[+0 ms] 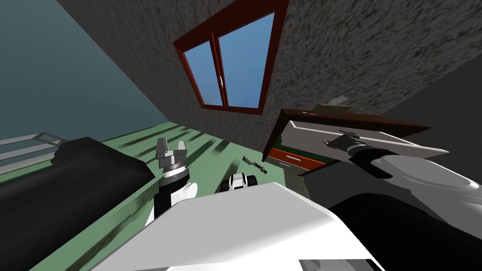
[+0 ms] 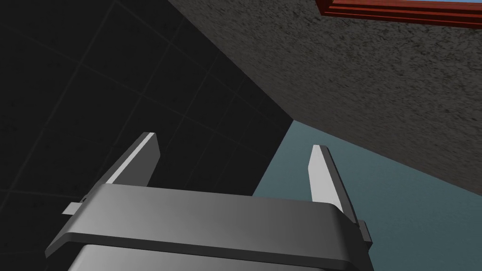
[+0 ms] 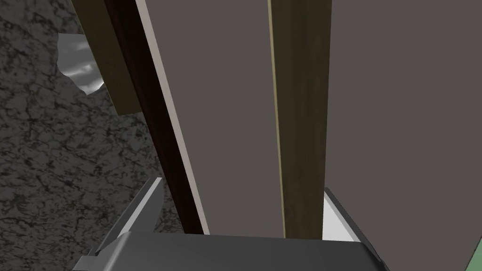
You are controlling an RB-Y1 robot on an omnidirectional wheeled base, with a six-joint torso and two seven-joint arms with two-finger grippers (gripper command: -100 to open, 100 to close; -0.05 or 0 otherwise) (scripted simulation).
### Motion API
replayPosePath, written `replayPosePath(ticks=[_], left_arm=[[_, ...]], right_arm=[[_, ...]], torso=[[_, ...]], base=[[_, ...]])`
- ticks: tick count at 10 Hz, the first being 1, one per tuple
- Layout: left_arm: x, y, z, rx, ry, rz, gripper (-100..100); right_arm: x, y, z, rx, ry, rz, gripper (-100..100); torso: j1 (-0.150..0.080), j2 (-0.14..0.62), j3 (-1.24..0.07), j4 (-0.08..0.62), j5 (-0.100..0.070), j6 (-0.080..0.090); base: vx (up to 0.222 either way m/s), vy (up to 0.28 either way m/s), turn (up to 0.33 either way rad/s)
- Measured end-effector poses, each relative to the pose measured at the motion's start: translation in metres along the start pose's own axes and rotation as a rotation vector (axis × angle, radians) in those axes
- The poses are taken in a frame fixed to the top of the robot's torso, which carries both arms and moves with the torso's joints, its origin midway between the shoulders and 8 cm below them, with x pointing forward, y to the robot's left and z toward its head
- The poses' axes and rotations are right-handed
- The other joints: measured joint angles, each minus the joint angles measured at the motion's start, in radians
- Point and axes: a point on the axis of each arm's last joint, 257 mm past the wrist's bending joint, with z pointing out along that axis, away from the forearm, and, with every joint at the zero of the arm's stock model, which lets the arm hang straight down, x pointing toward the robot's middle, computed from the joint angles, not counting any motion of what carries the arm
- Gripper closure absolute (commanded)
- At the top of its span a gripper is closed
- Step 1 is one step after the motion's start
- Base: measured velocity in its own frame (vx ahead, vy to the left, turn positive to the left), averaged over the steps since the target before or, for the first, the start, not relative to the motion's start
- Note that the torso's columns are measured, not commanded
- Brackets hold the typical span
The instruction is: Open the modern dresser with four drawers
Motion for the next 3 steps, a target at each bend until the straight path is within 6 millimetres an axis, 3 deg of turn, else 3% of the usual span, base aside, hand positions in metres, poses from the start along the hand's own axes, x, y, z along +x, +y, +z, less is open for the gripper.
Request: replayPosePath(ticks=[3], left_arm=[[0.0000,0.0000,0.0000,0.000,0.000,0.000,0]], right_arm=[[0.0015,0.0046,-0.0007,-0.009,0.002,0.001,0]], torso=[[-0.002,-0.003,-0.001,-0.001,-0.002,0.000]], base=[[0.000,0.000,0.000]])
